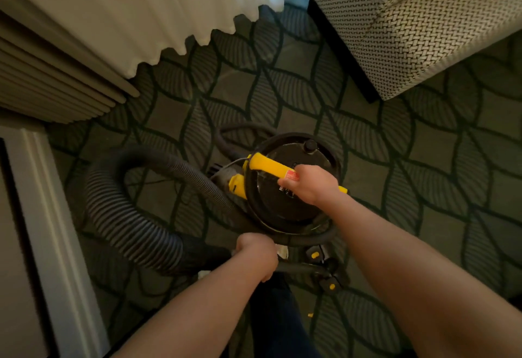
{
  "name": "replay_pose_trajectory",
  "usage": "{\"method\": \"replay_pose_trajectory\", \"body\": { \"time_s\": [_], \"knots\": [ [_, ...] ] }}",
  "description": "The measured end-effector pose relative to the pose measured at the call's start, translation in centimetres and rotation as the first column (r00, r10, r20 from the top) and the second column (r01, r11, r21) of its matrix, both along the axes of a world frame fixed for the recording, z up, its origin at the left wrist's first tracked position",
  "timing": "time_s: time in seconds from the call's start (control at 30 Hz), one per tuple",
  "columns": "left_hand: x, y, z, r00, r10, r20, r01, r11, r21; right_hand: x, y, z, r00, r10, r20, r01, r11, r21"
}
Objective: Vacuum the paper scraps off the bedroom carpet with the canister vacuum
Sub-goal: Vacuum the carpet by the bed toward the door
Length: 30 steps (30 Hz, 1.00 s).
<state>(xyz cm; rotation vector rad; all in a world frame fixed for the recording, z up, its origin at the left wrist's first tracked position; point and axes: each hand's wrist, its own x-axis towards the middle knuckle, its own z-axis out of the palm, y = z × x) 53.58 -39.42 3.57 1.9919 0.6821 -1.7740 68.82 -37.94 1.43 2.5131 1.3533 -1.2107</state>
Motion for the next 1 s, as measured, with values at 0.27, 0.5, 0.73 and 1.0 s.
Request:
{"method": "replay_pose_trajectory", "body": {
  "time_s": [0.27, 0.5, 0.73, 1.0],
  "knots": [
    [7.6, 0.4, 2.4, 0.953, -0.249, 0.172, 0.236, 0.968, 0.09, 7.7, -4.8, 2.5, 0.93, -0.369, 0.014, 0.368, 0.929, 0.04],
    [14.0, -0.2, 2.9, 0.867, -0.291, 0.404, 0.279, 0.956, 0.09, 14.1, -9.1, 4.2, 0.786, -0.618, 0.034, 0.616, 0.786, 0.056],
    [21.2, -0.3, 2.1, 0.768, -0.325, 0.551, 0.369, 0.929, 0.034, 22.3, -12.1, 5.1, 0.631, -0.77, 0.098, 0.766, 0.638, 0.082],
    [31.9, -5.6, 2.1, 0.631, -0.461, 0.624, 0.545, 0.836, 0.066, 29.7, -19.0, 4.5, 0.528, -0.844, 0.093, 0.838, 0.535, 0.106]
  ]
}}
